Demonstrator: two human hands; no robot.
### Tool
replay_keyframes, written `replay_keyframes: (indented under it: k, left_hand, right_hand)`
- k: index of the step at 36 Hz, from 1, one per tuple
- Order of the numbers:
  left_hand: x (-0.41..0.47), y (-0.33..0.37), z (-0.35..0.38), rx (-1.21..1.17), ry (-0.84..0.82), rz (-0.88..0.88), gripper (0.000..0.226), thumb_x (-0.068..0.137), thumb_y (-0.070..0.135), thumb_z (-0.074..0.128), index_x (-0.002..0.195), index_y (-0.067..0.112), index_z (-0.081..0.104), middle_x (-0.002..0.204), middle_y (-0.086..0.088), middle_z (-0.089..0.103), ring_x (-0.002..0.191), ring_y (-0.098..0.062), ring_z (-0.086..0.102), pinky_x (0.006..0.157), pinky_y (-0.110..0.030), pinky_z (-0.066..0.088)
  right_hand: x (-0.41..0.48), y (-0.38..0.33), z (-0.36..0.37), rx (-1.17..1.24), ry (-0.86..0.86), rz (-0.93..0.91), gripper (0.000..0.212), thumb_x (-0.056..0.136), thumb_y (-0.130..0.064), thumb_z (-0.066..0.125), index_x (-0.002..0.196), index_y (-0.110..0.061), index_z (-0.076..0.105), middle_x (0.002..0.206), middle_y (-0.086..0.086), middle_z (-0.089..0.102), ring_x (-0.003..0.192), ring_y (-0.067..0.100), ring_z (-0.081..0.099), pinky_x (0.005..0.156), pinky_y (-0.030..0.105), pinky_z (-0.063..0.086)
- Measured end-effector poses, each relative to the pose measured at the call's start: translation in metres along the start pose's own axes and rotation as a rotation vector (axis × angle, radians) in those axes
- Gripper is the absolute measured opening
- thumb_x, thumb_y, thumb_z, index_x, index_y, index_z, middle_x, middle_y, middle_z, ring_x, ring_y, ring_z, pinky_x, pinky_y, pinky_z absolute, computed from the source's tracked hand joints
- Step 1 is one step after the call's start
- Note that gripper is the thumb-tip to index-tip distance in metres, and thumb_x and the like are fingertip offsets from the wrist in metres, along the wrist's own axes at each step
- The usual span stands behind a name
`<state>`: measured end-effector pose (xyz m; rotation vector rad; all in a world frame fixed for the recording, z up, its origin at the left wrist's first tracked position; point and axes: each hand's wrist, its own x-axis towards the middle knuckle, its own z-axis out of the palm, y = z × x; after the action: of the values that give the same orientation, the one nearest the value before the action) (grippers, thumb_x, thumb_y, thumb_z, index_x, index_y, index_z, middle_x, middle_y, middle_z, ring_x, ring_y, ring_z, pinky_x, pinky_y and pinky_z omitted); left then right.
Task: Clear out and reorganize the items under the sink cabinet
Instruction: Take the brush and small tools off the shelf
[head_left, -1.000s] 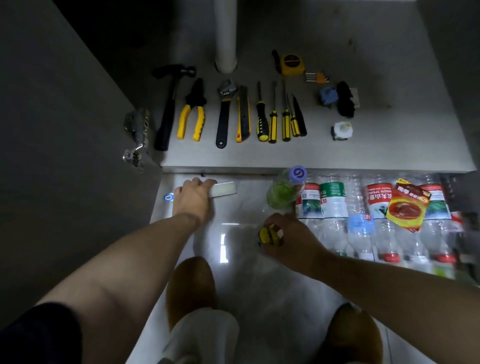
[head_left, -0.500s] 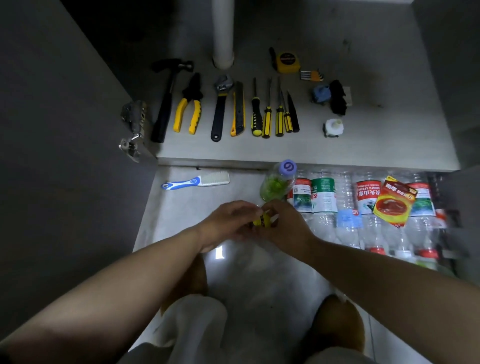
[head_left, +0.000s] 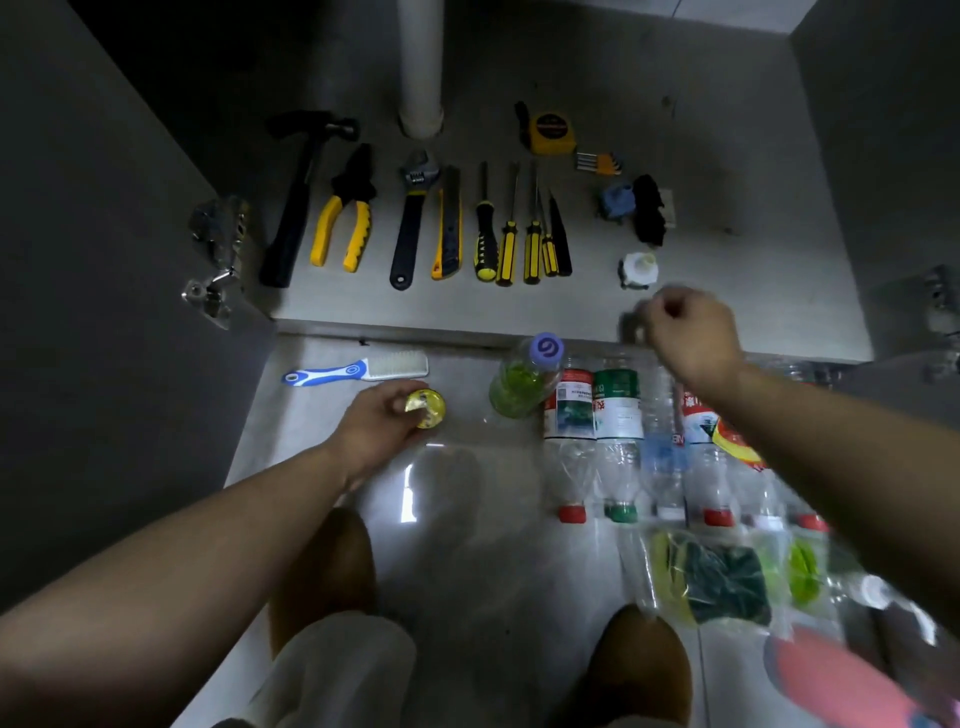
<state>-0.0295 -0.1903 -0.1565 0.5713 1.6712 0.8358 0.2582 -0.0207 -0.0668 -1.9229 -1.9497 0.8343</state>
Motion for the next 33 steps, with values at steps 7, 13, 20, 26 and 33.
replay_keyframes:
  k: [7,13,20,26,33]
  left_hand:
    - [0.018,-0.007,-0.012,0.175,0.170,0.037,0.032,0.088,-0.011,0.063,0.108,0.011,0.052,0.084,-0.004,0.059,0.091,-0.024,0.057,0.090,-0.038,0.050]
    - [0.022,-0.013,-0.024,0.329,0.206,0.071,0.028,0.087,-0.007,0.064,0.107,0.012,0.061,0.099,-0.011,0.072,0.099,-0.034,0.069,0.095,-0.045,0.053]
    - [0.024,-0.016,-0.028,0.380,0.198,0.102,0.037,0.089,-0.014,0.057,0.118,0.008,0.068,0.107,-0.006,0.071,0.106,-0.026,0.069,0.106,-0.040,0.050]
    - [0.026,-0.017,-0.030,0.540,0.229,0.137,0.044,0.085,-0.010,0.058,0.122,0.012,0.071,0.128,-0.013,0.055,0.105,-0.028,0.067,0.111,-0.033,0.044]
    - [0.021,-0.011,-0.035,0.633,0.277,0.174,0.043,0.084,-0.010,0.061,0.125,0.004,0.069,0.137,-0.014,0.052,0.124,-0.027,0.056,0.114,-0.023,0.033]
  right_hand:
    - [0.075,-0.008,-0.014,-0.168,0.023,-0.046,0.034,0.097,-0.020,0.046,0.127,-0.016,0.064,0.139,0.021,0.051,0.129,0.039,0.044,0.112,0.034,0.034]
    - [0.096,-0.031,-0.005,-0.096,-0.121,0.045,0.040,0.102,-0.018,0.045,0.139,-0.014,0.057,0.146,0.020,0.049,0.132,0.039,0.047,0.112,0.043,0.039]
    - [0.099,-0.035,0.000,-0.051,-0.066,0.225,0.040,0.103,-0.024,0.042,0.131,0.000,0.059,0.135,0.027,0.056,0.123,0.043,0.054,0.102,0.042,0.044]
    - [0.055,-0.052,-0.012,0.129,0.177,-0.058,0.031,0.093,-0.019,0.045,0.111,-0.008,0.067,0.108,0.004,0.059,0.104,0.018,0.057,0.086,0.022,0.041]
    - [-0.040,-0.118,-0.009,0.432,0.223,-0.426,0.030,0.096,-0.018,0.058,0.124,-0.015,0.068,0.124,0.003,0.060,0.113,0.011,0.059,0.090,0.012,0.046]
